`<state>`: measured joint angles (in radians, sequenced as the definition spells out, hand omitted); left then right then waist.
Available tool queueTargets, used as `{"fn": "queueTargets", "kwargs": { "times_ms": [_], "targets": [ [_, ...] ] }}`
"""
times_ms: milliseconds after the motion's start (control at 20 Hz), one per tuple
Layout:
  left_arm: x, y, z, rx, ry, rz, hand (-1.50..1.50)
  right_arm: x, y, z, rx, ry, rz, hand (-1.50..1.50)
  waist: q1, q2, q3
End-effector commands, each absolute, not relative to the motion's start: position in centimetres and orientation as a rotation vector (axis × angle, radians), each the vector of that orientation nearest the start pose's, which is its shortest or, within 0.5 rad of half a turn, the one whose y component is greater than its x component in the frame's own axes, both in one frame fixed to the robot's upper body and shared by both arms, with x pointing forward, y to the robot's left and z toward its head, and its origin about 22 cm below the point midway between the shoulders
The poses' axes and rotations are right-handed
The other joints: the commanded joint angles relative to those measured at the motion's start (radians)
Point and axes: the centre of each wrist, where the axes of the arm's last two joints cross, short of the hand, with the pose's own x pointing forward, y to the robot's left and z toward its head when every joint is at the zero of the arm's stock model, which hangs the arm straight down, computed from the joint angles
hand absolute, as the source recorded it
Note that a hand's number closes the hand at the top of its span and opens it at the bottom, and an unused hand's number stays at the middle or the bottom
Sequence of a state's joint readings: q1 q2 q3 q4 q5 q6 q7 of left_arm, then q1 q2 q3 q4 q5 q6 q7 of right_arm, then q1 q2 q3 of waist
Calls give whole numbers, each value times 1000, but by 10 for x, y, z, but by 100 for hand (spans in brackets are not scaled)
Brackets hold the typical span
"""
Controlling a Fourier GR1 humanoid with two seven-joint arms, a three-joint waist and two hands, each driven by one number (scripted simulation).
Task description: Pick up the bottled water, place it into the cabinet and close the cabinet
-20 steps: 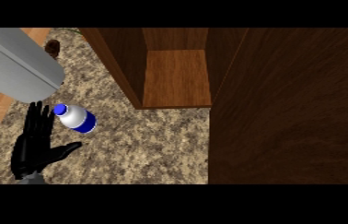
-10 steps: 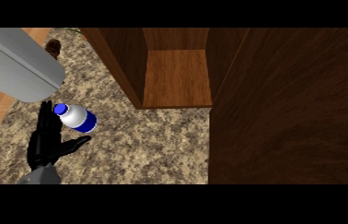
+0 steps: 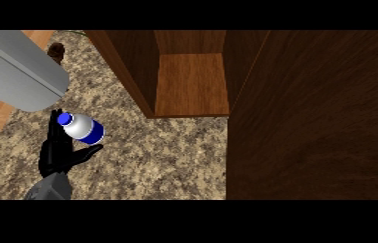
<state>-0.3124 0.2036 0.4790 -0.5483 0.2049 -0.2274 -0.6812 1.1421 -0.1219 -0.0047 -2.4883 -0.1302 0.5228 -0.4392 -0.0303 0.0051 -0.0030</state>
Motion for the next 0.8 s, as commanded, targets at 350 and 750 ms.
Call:
{"fn": "queueTargets", "kwargs": {
  "times_ms": [350,750],
  "targets": [
    [259,352,-132,-106,-1697,552,-150,-2,-265,141,149,-1916,216,-150,-7,3,-2],
    [269,334,-133,-131,-1714,593,150,-3,-263,139,134,-1900,206,-150,7,-2,1]
  ]
}}
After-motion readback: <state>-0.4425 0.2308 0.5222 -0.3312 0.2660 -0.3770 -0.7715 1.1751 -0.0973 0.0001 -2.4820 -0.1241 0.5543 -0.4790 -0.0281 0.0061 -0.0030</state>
